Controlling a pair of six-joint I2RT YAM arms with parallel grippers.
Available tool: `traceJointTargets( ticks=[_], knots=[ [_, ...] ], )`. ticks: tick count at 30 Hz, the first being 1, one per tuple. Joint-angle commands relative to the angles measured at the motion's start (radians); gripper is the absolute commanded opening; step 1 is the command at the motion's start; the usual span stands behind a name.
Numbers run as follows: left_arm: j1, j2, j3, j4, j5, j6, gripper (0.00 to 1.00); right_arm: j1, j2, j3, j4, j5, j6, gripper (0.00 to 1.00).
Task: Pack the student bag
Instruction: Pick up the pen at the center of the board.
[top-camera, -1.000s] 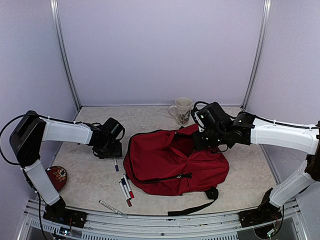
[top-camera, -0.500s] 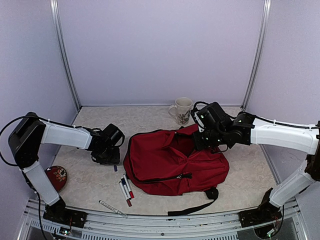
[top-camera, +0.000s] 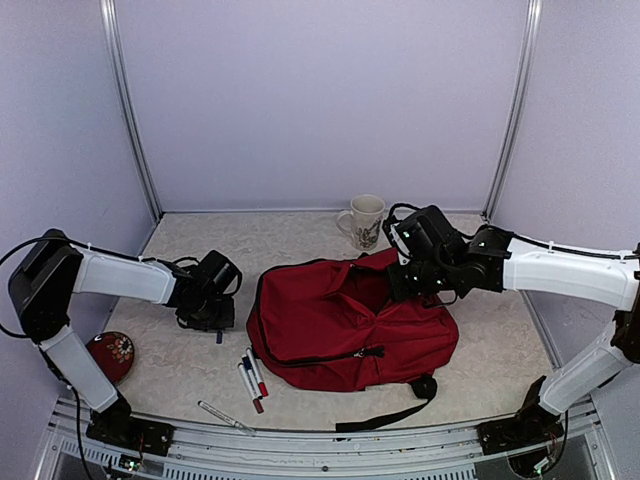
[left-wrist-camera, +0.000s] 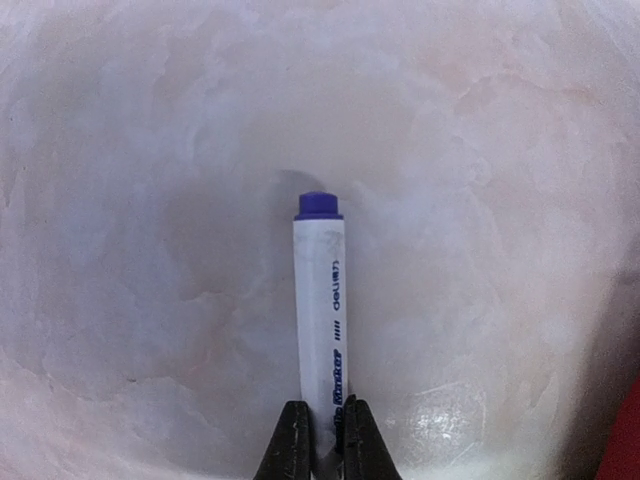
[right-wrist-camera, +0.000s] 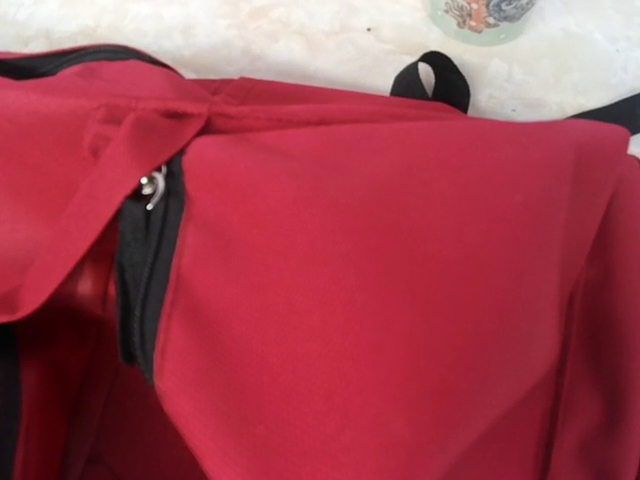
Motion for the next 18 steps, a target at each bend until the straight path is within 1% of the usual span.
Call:
traceJointTargets(
  ticks=[1,4,13,18],
  knots=[
    [0.015,0.035,-0.033,-0.045,0.038,0.013,0.0,-0.014,-0.044,-0.01,0.031,0.027,0.004,0.0],
    [0.011,-0.016,-0.044,-0.025,0.024,0.002,0.0,-0.013,-0.049,-0.01,0.031,0.029,0.004,0.0],
    [0.002,-0.253,-0.051,0.003,-0.052,0.008,0.0,-0.013,-0.051,-0.007,0.032,0.028,0.001,0.0],
    [-0.008,-0.352,-0.057,0.008,-0.063,0.017,0.0,-0.016,-0.043,-0.003,0.038,0.023,-0.002,0.0]
  ],
)
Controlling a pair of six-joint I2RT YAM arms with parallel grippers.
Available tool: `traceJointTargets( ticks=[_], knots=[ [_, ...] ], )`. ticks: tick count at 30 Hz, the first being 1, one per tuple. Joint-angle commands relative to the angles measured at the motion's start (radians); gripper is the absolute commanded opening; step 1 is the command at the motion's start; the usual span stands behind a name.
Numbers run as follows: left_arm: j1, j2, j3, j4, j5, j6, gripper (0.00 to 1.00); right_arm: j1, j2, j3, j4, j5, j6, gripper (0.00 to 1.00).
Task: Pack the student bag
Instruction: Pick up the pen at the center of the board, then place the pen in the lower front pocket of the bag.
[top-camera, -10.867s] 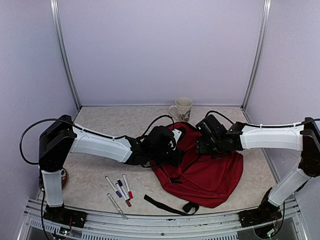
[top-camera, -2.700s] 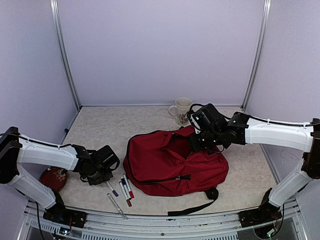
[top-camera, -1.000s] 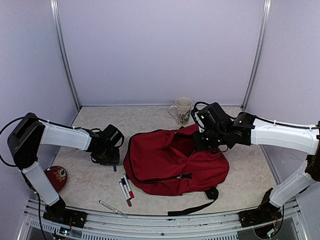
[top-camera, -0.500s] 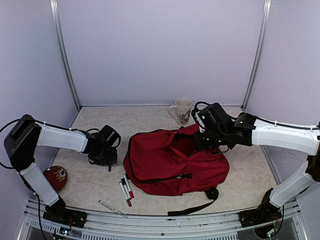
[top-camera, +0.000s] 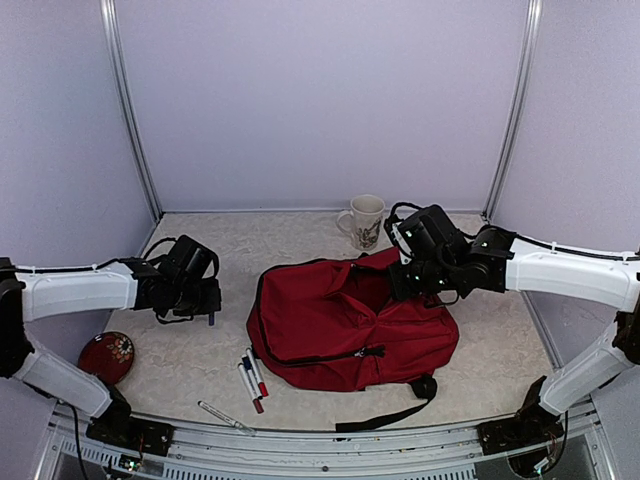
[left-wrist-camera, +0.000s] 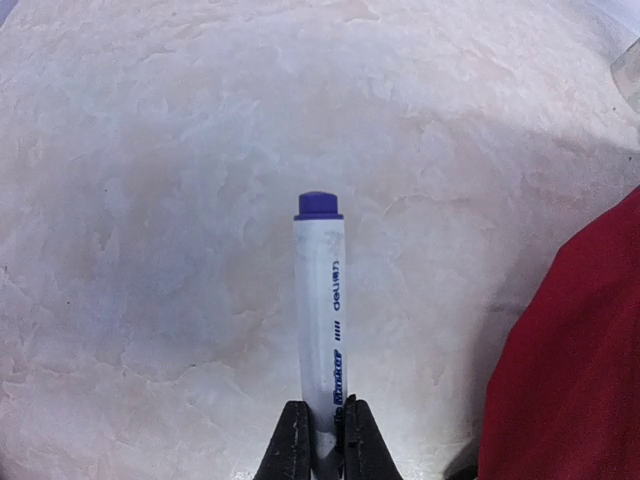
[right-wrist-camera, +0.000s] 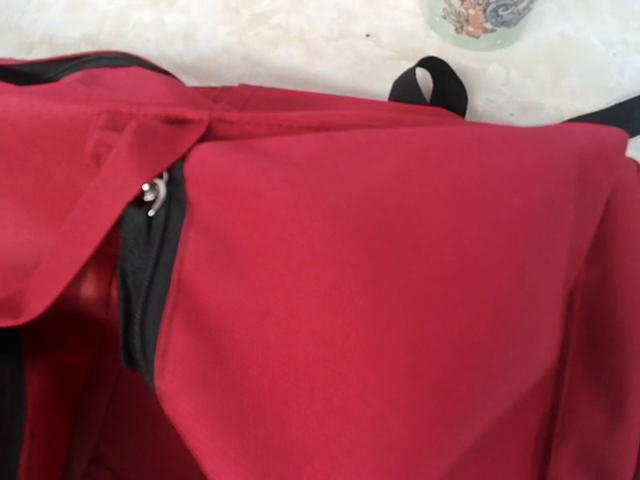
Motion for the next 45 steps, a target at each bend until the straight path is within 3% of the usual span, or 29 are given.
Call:
traceJointTargets(
  ticks=[1,6,10,16,21,25,38,45],
  knots=[
    [-0.021,-0.075,0.002,0.011,-0.029,0.017,0.0,-0.016,-0.029,0.004,0.035,0.021,-0.002,0.0],
    [-0.174,-0.136,0.096,0.053,-0.042,0.021,0.0,-0.018,-0.028,0.01,0.045,0.006,-0.005,0.0],
    [-0.322,-0.104,0.199,0.198,-0.025,0.017,0.0,-0.022,-0.029,0.006,0.055,-0.009,0.001,0.0],
    [-0.42,0.159,0.42,0.35,0.107,-0.064,0.0,-0.023,-0.02,-0.005,0.076,-0.043,0.01,0.0],
    [-0.476,0.367,0.549,0.489,0.095,-0.118,0.0,-0.024,-0.015,-0.009,0.085,-0.054,0.049,0.0],
    [-0.476,0.504,0.636,0.475,0.116,-0.155,0.0,-0.026,-0.023,-0.007,0.088,-0.057,0.053,0.0],
    [-0.501,0.579,0.541,0.443,0.099,-0.361,0.0,-0.034,-0.024,-0.012,0.095,-0.053,0.053,0.0],
    [-0.526,0.598,0.555,0.407,0.108,-0.37,0.0,-0.042,-0.023,-0.004,0.089,-0.056,0.048,0.0]
  ],
)
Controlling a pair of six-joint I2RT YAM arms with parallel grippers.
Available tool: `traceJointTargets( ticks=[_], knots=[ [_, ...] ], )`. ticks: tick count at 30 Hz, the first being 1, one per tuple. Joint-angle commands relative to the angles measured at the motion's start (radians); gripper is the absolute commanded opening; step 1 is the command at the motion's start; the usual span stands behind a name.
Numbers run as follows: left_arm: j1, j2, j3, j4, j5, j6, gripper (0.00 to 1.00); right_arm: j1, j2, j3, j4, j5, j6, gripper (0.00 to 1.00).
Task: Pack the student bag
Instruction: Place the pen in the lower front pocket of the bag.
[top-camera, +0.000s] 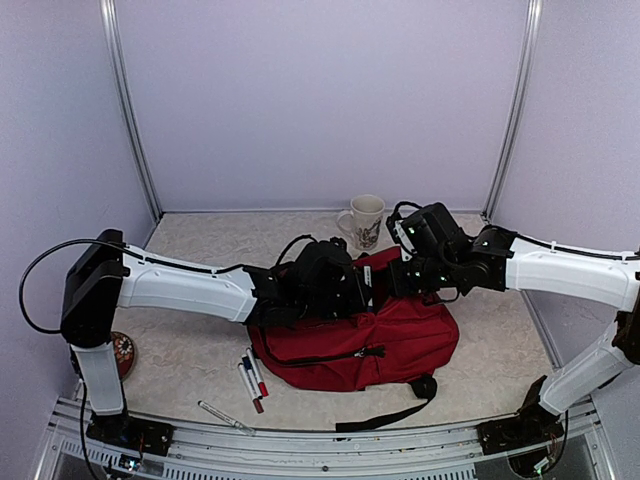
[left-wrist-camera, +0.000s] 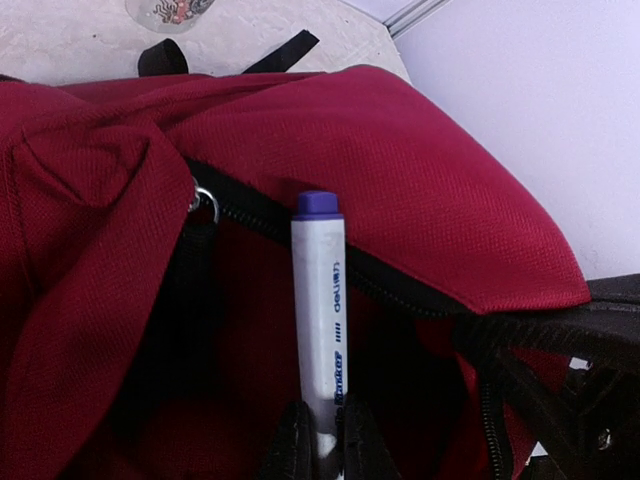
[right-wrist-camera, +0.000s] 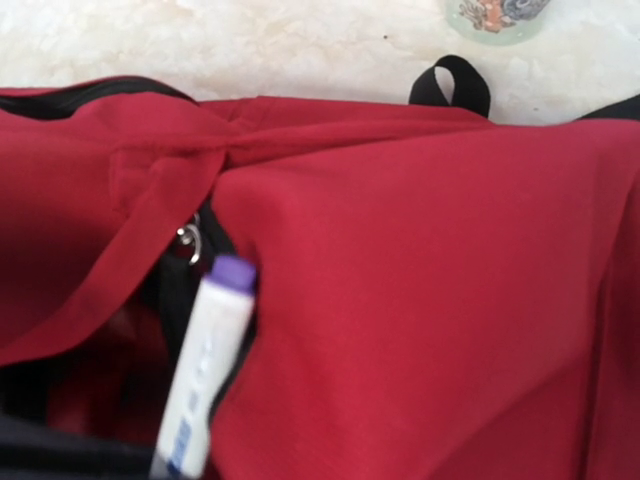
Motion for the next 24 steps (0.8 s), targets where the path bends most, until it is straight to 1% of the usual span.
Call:
traceJointTargets(
  ticks=[1,5,8,11,12,13,14,16,17,20,24],
  knots=[
    [-0.02,0.041,0.003,-0.052,0.015,-0.029,0.0,-0.018,-0.022,0.008,0.048,0.005,-0.001,0.0],
    [-0.026,0.056,-0.009,-0.078,0.039,-0.062,0.0,-0.022,-0.02,0.008,0.045,0.004,-0.003,0.0],
    [-0.029,0.064,-0.014,-0.076,0.038,-0.059,0.0,-0.024,-0.02,0.007,0.045,0.003,-0.002,0.0],
    [-0.029,0.079,0.014,-0.081,0.05,-0.027,0.0,-0.025,-0.019,0.004,0.05,-0.001,-0.002,0.0],
    [-0.028,0.086,0.043,-0.093,0.055,-0.008,0.07,-0.026,-0.018,0.006,0.051,-0.003,-0.004,0.0],
    [-0.027,0.094,0.069,-0.112,0.057,0.01,0.24,-0.027,-0.017,0.006,0.049,-0.004,-0.005,0.0],
    [-0.026,0.098,0.094,-0.135,0.055,0.029,0.47,-0.027,-0.017,0.008,0.048,-0.004,-0.006,0.0],
    [-0.025,0.092,0.134,-0.179,0.039,0.058,0.88,-0.028,-0.017,0.01,0.047,-0.007,-0.007,0.0],
    [-0.025,0.082,0.145,-0.194,0.031,0.075,0.98,-0.029,-0.017,0.01,0.046,-0.009,-0.008,0.0],
    [-0.024,0.012,0.156,-0.255,-0.03,0.132,0.99,-0.028,-0.019,0.008,0.046,-0.009,-0.008,0.0],
    [-0.027,-0.124,0.114,-0.401,-0.217,0.189,0.99,-0.028,-0.024,0.002,0.048,-0.011,-0.008,0.0]
  ],
)
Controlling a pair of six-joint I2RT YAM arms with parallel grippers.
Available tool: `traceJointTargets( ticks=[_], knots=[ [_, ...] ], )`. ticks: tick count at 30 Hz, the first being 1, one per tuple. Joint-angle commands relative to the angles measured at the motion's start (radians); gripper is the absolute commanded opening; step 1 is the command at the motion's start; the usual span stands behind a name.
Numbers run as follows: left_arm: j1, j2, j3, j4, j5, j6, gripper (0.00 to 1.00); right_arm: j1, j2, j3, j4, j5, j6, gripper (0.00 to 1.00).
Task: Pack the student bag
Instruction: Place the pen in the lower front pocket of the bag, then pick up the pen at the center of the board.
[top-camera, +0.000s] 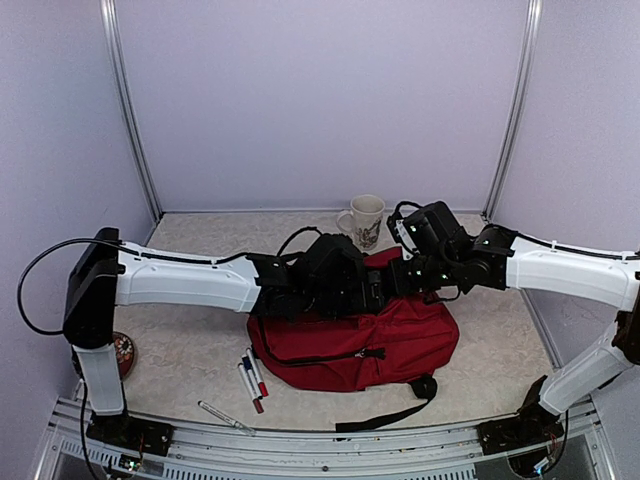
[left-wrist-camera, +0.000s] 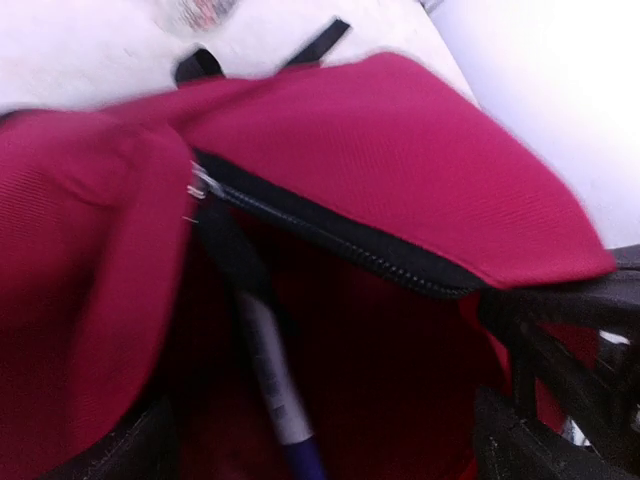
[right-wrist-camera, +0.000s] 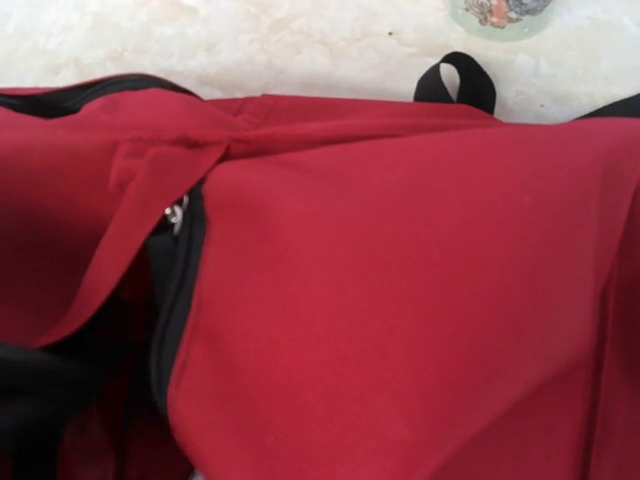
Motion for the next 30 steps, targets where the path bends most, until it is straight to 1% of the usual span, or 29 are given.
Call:
traceJointTargets(
  ticks=[1,4,6,9,11,13,15,17,18,19,21,23,25,27,30],
  knots=[
    [-0.012,-0.185,-0.035,-0.207,-0.217,0.094,0.99,-0.015,-0.025,0.0,0.047,0.018,-0.007,0.0],
    [-0.01,-0.286,-0.096,-0.381,-0.312,0.048,0.99,-0.015,-0.022,-0.011,0.052,0.017,-0.007,0.0],
    [-0.014,-0.341,-0.138,-0.533,-0.311,-0.023,0.99,-0.016,-0.015,-0.016,0.059,0.013,-0.007,0.0],
    [-0.041,-0.414,-0.237,-0.707,-0.241,-0.128,0.99,-0.016,0.003,-0.011,0.059,0.004,-0.006,0.0],
    [-0.078,-0.451,-0.311,-0.798,-0.163,-0.145,0.97,-0.015,0.012,-0.009,0.06,-0.002,-0.008,0.0],
    [-0.136,-0.477,-0.35,-0.877,-0.092,-0.17,0.94,-0.016,0.019,-0.007,0.062,-0.006,-0.011,0.0],
    [-0.208,-0.5,-0.381,-0.904,-0.009,-0.203,0.9,-0.015,0.024,-0.002,0.056,-0.006,-0.012,0.0],
    [-0.297,-0.525,-0.419,-0.883,0.093,-0.216,0.89,-0.015,0.024,-0.004,0.057,-0.006,-0.01,0.0],
    [-0.326,-0.534,-0.439,-0.869,0.16,-0.226,0.89,-0.015,0.023,-0.006,0.061,-0.007,-0.009,0.0],
    [-0.355,-0.542,-0.464,-0.86,0.196,-0.241,0.87,-0.016,0.022,-0.005,0.062,-0.008,-0.012,0.0],
    [-0.392,-0.554,-0.513,-0.866,0.247,-0.269,0.82,-0.016,0.024,-0.005,0.062,-0.009,-0.014,0.0],
    [-0.408,-0.569,-0.543,-0.902,0.264,-0.297,0.8,-0.015,0.027,-0.002,0.059,-0.011,-0.018,0.0],
    [-0.411,-0.598,-0.565,-0.903,0.265,-0.331,0.8,-0.015,0.029,0.0,0.058,-0.012,-0.019,0.0],
    [-0.406,-0.637,-0.604,-0.864,0.234,-0.389,0.83,-0.015,0.027,-0.005,0.062,-0.011,-0.02,0.0],
    [-0.366,-0.677,-0.655,-0.81,0.16,-0.494,0.87,-0.016,0.022,-0.01,0.066,-0.015,-0.014,0.0]
  ],
)
